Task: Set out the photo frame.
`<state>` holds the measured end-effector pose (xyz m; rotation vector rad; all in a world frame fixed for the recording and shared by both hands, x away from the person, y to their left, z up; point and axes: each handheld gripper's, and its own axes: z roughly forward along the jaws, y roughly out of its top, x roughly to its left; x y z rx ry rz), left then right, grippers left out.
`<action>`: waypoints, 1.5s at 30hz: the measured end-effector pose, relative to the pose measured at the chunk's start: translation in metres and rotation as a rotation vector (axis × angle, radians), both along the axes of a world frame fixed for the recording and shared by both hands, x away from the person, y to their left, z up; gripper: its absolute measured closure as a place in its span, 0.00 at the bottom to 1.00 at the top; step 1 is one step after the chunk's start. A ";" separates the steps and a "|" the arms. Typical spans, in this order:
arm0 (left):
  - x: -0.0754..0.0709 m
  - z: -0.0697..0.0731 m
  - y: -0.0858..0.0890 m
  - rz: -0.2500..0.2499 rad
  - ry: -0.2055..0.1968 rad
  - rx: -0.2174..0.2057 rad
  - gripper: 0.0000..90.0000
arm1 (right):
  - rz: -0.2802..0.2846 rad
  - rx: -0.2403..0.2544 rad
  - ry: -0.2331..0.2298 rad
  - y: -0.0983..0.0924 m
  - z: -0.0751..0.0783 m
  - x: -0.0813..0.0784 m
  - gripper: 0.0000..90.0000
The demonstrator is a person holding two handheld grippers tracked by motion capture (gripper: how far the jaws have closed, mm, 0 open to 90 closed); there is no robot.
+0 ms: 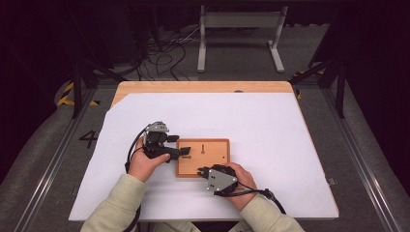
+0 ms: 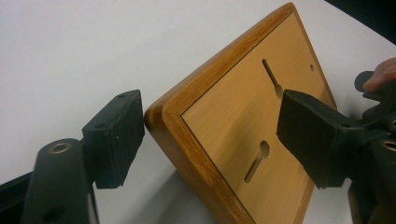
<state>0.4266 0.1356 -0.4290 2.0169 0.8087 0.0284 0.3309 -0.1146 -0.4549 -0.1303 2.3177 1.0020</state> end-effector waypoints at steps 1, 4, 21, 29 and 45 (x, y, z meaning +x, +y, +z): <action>0.001 -0.001 0.000 -0.002 0.002 -0.004 0.26 | 0.002 -0.003 -0.002 0.000 0.000 0.000 0.94; 0.005 -0.003 -0.002 -0.017 0.018 -0.007 0.23 | 0.000 0.001 0.000 0.000 0.000 0.000 0.94; 0.011 -0.016 -0.021 -0.097 0.070 0.017 0.17 | -0.002 0.005 -0.004 -0.001 -0.001 -0.001 0.94; 0.011 -0.014 -0.015 -0.107 0.050 0.003 0.26 | -0.006 0.010 0.002 -0.001 -0.001 -0.002 0.94; -0.011 0.003 0.001 -0.223 -0.111 0.016 0.42 | -0.004 0.101 0.190 -0.012 0.017 -0.007 0.66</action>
